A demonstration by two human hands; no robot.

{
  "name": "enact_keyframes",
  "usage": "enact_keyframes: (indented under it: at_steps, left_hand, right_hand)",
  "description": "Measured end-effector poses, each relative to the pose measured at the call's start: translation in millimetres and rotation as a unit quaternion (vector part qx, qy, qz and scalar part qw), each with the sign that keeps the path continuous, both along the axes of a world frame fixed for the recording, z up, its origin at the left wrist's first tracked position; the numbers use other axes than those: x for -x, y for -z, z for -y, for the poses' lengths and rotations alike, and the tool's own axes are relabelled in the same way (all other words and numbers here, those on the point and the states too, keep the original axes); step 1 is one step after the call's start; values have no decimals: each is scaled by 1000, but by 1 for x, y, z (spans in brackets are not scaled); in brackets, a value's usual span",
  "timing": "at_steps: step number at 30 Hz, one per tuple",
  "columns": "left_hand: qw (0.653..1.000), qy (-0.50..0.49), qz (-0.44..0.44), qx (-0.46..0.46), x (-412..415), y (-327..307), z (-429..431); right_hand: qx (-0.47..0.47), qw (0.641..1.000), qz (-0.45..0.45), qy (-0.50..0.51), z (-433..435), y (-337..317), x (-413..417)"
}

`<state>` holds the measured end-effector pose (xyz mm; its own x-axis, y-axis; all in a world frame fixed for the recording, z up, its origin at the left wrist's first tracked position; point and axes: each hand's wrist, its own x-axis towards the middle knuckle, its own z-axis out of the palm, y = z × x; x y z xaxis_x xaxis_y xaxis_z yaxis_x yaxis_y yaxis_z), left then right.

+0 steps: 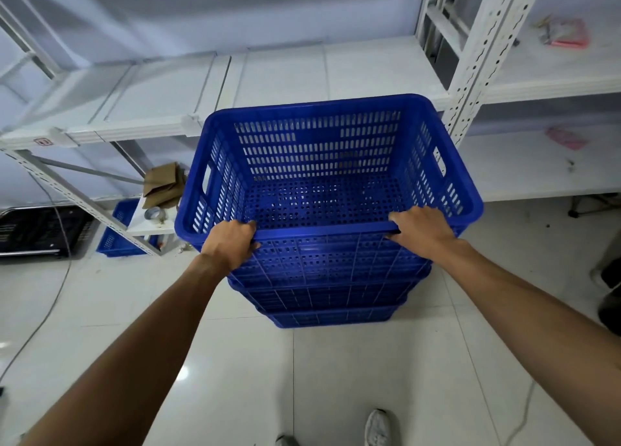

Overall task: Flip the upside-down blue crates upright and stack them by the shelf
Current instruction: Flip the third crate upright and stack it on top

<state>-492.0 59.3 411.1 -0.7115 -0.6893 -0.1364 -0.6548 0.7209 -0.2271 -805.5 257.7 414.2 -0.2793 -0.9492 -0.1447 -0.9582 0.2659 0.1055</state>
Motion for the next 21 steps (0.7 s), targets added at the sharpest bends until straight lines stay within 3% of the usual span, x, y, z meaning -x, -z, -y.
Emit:
enact_keyframes:
  at_steps: [7,21]
  left_hand:
    - [1000,-22,8,5,0,-3,1]
    - [998,-54,-29,-12,-24,1,12]
  right_hand:
    - [-1,999,-34,21,6,7,3]
    - [-8,999,-9,30,25,8,-17]
